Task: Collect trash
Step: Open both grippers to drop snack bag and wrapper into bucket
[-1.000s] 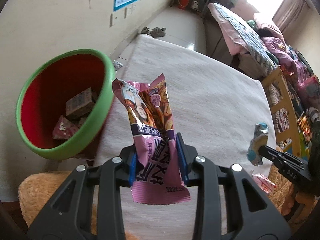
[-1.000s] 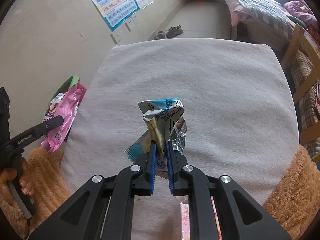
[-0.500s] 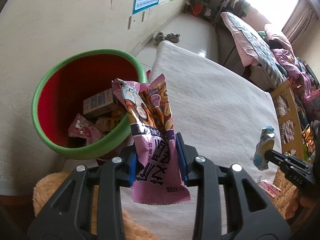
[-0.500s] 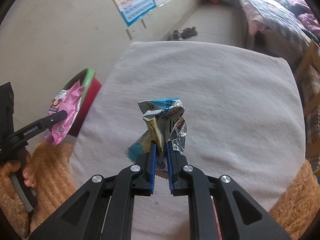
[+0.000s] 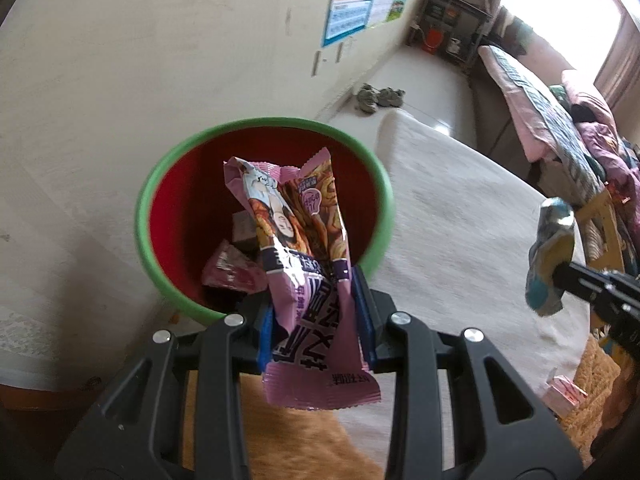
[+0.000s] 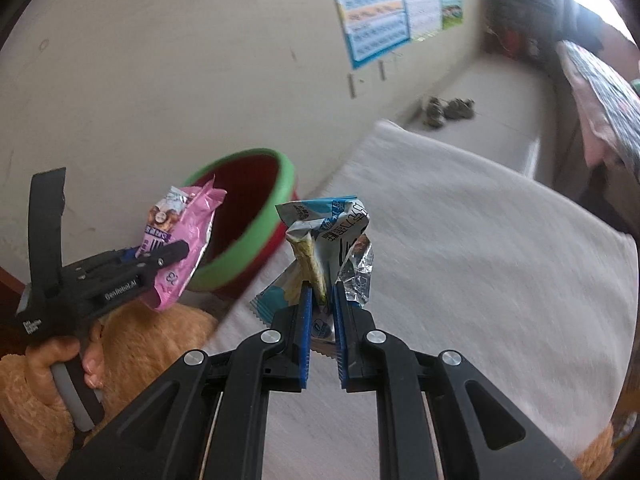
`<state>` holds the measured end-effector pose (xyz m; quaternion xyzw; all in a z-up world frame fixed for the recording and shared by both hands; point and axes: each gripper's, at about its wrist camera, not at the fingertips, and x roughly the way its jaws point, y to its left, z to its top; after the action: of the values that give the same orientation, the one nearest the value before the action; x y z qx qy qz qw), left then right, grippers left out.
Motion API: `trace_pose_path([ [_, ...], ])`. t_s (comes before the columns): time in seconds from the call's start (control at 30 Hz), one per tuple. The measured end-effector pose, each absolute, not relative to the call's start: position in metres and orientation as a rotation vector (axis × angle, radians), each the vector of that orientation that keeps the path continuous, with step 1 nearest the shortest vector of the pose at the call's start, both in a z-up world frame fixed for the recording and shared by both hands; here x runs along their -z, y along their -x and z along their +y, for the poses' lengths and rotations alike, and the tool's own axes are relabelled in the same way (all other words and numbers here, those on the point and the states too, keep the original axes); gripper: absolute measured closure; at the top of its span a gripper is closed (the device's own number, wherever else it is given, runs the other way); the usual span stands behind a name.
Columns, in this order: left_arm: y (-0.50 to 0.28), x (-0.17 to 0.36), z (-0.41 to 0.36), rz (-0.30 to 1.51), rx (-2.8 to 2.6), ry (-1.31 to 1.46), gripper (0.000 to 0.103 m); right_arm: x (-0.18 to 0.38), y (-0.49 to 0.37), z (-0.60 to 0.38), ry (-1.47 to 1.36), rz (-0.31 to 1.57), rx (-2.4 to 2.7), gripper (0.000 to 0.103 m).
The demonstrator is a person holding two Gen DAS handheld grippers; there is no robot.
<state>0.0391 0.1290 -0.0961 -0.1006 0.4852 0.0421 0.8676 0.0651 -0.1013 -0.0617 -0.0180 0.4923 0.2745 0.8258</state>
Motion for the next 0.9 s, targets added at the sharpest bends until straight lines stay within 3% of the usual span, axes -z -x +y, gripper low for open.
trace_pose_path([
  [0.9,-0.070,0.111,0.173,1.050,-0.215,0.224,0.071,0.073,-0.112,0.005,0.086,1.071,-0.743,0.090],
])
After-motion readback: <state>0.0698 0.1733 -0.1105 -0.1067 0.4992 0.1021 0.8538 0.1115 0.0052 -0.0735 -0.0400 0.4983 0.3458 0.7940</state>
